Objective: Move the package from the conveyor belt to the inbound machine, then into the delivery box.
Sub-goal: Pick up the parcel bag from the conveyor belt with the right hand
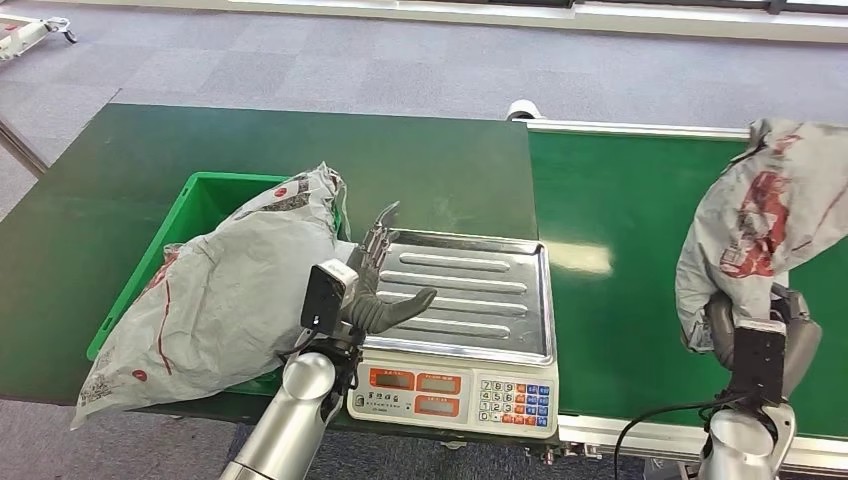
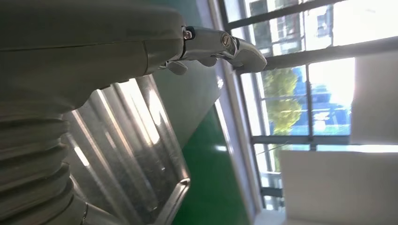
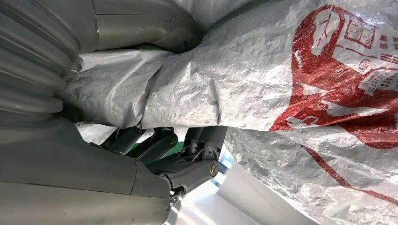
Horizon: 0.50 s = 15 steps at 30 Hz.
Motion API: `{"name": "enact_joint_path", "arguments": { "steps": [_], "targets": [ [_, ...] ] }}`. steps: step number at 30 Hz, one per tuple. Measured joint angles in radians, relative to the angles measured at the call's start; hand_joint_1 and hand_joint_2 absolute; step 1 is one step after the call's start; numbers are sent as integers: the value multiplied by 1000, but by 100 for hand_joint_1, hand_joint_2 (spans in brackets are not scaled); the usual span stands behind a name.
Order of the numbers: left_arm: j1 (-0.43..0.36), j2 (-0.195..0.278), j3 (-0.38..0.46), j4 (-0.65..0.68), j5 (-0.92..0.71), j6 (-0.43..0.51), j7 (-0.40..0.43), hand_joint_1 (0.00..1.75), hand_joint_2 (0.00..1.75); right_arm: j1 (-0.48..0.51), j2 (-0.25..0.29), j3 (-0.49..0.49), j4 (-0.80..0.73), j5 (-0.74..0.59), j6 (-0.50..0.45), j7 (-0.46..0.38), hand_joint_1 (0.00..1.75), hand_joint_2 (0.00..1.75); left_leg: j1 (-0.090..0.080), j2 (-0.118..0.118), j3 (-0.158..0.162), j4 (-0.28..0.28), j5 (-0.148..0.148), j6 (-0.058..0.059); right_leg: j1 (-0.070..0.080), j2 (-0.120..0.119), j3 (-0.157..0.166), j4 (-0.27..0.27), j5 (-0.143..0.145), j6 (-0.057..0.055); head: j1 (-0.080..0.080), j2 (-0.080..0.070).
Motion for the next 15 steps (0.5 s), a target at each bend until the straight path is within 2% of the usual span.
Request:
{"name": "enact_joint_path", "arguments": {
  "steps": [4,10,15],
  "targets": [
    [-11,-5,3,-9,36,135,-74,0,175,12,11,31,-101,-26,13,-23,175,175,0,1,1,0,0,0,0,1,0,0,0,0,0,0],
    [-9,-5,4,-39,60,223,-125,0,175,11,16,88,-175,5,23,-46,175,175,0,1,0,0,0,0,0,1,0,0,1,-1,0,0],
    [-7,-5,4,-78,128,268,-171,0,175,-41,17,228,-217,79,26,-39,175,175,0,2,0,0,1,-1,0,2,0,1,1,-1,0,0]
  ]
}}
